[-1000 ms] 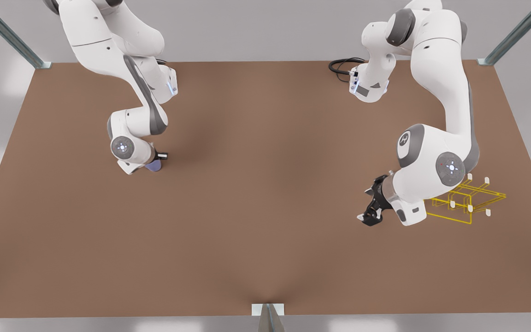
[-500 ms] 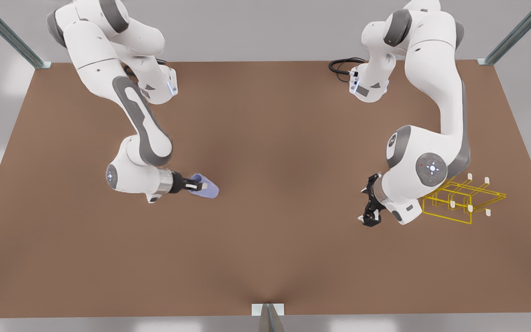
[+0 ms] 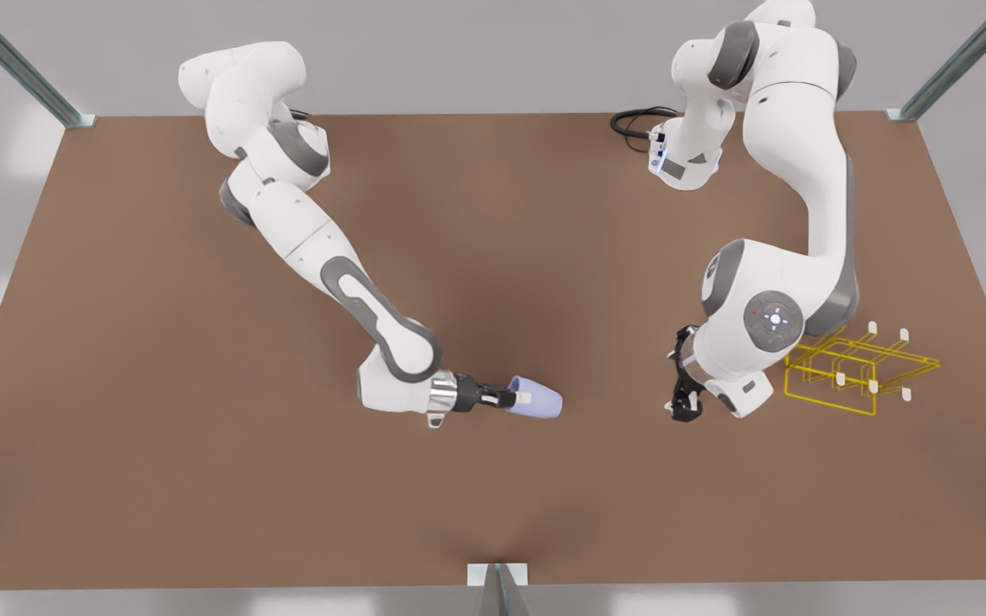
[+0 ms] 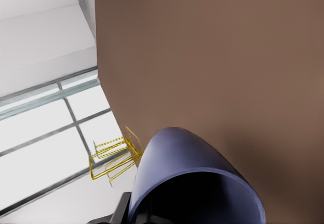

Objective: Place the cup on the cup holder

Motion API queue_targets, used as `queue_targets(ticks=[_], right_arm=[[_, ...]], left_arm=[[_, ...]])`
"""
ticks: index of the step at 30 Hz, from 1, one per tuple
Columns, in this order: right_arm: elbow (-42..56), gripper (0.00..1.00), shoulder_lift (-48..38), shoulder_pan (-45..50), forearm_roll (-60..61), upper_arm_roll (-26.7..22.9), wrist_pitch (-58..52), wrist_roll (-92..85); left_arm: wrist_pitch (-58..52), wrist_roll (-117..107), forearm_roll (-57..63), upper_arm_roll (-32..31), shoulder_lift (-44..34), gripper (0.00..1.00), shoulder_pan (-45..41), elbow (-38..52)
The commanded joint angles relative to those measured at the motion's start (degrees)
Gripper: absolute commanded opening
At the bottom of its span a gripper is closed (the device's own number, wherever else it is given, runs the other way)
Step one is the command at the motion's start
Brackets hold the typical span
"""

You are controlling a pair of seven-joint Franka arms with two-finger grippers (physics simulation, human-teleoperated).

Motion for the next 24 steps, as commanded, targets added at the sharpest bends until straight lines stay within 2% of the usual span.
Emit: queue_targets(ticks=[1,5,6,7,10,12,15,17,18,19,20,21,22,24], right_arm=[[0.3,0.21,0.6,0.6,-0.1,-0.1,2.0,-10.8],[0.3,0.21,1.7,0.7,-0.1,-0.2,2.1,-10.9],[0.1,0.89,1.1,0.6,0.0,0.1,4.6,-9.2],[0.1,1.0,0.4,0.7,-0.5,0.2,6.5,-6.5],[-0.7,1.0,-1.4,0.6,-0.9,0.2,6.4,-4.8],[-8.2,1.0,-7.0,-1.8,-0.9,-0.3,6.0,-4.9],[-27.0,1.0,-21.5,-11.1,-2.4,-0.3,-1.2,-4.9],[-35.3,1.0,-30.0,-18.7,-11.1,-1.1,-9.1,-2.9],[-37.9,1.0,-36.6,-21.6,-20.9,-5.0,-15.3,0.0],[-37.7,1.0,-41.7,-22.3,-31.2,-10.3,-22.8,0.8],[-37.0,1.0,-46.9,-22.3,-40.7,-13.3,-28.4,2.8],[-35.6,1.0,-51.7,-22.4,-51.2,-13.5,-32.8,7.9],[-31.9,1.0,-54.0,-22.5,-56.3,-13.5,-37.1,11.3],[-19.5,1.0,-55.2,-22.5,-59.4,-17.5,-49.0,11.4]], left_arm=[[0.6,-8.8,-0.3,-0.1,0.3,1.0,-1.0,0.1],[1.7,-17.6,-0.3,-0.1,1.9,1.0,-4.4,0.6],[2.7,-18.4,-0.3,-0.1,2.1,1.0,-5.6,0.6],[3.9,-19.9,-0.2,-0.1,3.0,1.0,-6.7,0.7],[6.2,-22.8,-0.3,-0.1,4.2,1.0,-8.4,0.7],[6.2,-23.5,-0.2,-0.1,4.7,1.0,-9.3,0.7],[9.1,-25.2,-0.1,0.1,7.7,1.0,-10.9,0.9],[11.2,-25.4,-0.1,0.1,9.4,1.0,-11.4,0.9],[12.0,-25.4,-0.1,0.1,9.9,1.0,-11.8,0.9],[12.8,-25.4,-0.1,0.1,10.4,1.0,-11.8,0.9],[13.6,-25.3,-0.1,0.1,11.0,1.0,-11.8,0.9],[13.6,-25.2,0.0,0.1,11.3,1.0,-12.2,0.9],[14.4,-25.3,0.0,0.1,11.8,1.0,-12.3,0.9],[14.8,-25.3,0.0,0.1,12.1,1.0,-12.9,0.9]])
